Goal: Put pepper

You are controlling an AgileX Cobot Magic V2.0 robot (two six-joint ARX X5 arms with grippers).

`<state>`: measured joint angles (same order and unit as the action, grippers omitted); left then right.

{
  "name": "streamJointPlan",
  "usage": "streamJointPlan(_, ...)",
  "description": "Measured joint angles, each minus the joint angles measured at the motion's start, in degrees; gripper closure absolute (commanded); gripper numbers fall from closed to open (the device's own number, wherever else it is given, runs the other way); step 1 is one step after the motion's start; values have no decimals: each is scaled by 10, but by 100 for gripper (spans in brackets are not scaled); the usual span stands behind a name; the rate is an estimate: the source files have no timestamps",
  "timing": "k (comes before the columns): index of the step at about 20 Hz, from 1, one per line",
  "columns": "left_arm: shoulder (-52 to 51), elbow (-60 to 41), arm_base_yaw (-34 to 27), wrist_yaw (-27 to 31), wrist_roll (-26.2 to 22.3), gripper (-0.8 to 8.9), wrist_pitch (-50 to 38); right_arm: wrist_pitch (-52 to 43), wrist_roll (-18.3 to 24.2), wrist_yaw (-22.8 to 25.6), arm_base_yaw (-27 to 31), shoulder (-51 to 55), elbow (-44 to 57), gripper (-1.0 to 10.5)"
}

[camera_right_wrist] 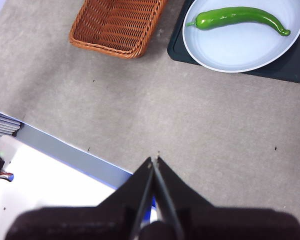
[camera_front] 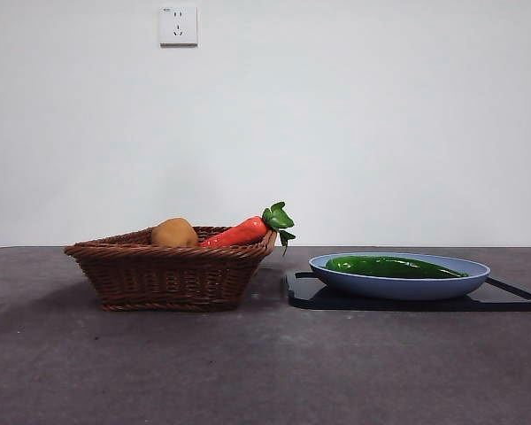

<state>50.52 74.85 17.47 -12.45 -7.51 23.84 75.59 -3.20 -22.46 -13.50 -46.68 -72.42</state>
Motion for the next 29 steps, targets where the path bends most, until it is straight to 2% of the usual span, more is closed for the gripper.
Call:
streamJointPlan(4,-132,-166,-100,3,0,806,-126,0,0,0,0,0,0,936)
streamJointPlan(7,-233,-305,-149,3,0,805,-189,0,0,0,0,0,0,936)
streamJointPlan(14,-386,-571,-201,3,15,805,-218,0,0,0,0,0,0,936)
streamJointPlan(22,-464,-703,-212,3,46,805,-220,0,0,0,0,0,0,936)
streamJointPlan(26,-486,-736,-212,3,56,805,-220,0,0,0,0,0,0,936)
streamJointPlan(29,-499,-739,-212,3,57,805,-180,0,0,0,0,0,0,936)
